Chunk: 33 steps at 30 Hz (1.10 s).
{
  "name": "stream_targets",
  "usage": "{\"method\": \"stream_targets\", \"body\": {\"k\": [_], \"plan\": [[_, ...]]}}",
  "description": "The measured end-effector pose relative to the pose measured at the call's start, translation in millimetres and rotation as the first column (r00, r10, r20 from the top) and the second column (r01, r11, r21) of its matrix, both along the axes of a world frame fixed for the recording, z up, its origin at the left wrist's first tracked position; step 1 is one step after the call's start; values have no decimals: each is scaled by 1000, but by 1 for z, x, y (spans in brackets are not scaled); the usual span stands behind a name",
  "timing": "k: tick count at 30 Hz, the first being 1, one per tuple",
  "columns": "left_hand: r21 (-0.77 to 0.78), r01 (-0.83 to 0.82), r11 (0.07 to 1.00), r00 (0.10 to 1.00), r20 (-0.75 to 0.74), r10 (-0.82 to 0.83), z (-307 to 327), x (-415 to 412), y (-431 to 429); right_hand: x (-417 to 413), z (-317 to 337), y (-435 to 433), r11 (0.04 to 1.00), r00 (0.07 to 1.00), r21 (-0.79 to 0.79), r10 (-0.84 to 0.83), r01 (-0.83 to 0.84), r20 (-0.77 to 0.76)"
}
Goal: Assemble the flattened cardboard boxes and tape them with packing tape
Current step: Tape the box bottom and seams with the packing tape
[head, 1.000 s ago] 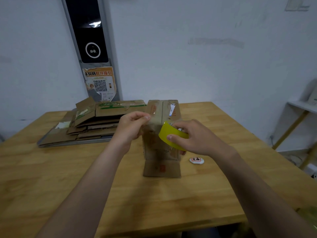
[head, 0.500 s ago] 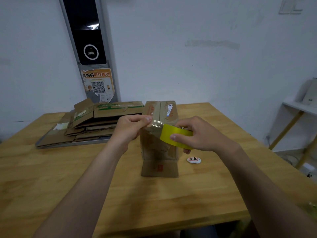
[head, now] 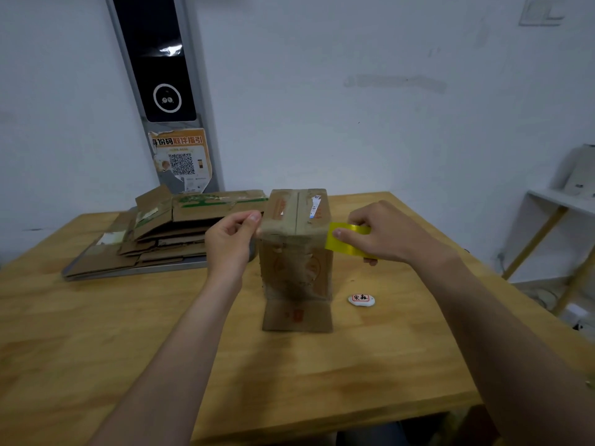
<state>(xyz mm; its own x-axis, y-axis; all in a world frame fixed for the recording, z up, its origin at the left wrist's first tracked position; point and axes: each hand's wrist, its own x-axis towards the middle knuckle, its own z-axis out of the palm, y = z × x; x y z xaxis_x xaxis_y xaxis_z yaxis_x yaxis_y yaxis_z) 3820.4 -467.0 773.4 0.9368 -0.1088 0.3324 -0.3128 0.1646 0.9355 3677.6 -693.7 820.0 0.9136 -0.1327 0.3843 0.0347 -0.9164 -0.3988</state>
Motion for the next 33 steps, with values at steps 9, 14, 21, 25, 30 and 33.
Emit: {"method": "stream_targets", "body": {"k": [9, 14, 21, 25, 30, 33], "plan": [[-41, -109, 993, 993, 51, 111, -22, 8, -11, 15, -12, -14, 976, 960, -157, -105, 149, 259], [-64, -138, 988, 989, 40, 141, -27, 24, -8, 20, -15, -29, 915, 930, -249, -250, 318, 268], [-66, -138, 988, 989, 40, 141, -41, 44, -11, 44, -31, -32, 877, 922, -318, -284, 361, 263], [-82, -126, 989, 991, 36, 129, -52, 54, -13, 53, -36, -36, 866, 918, -333, -294, 374, 264], [-92, -125, 988, 992, 13, 127, -63, 67, -15, 64, -38, -36, 872, 927, -336, -286, 356, 241], [-103, -118, 988, 993, -11, 117, -67, 73, -18, 71, -43, -39, 872, 921, -320, -302, 371, 245]]}}
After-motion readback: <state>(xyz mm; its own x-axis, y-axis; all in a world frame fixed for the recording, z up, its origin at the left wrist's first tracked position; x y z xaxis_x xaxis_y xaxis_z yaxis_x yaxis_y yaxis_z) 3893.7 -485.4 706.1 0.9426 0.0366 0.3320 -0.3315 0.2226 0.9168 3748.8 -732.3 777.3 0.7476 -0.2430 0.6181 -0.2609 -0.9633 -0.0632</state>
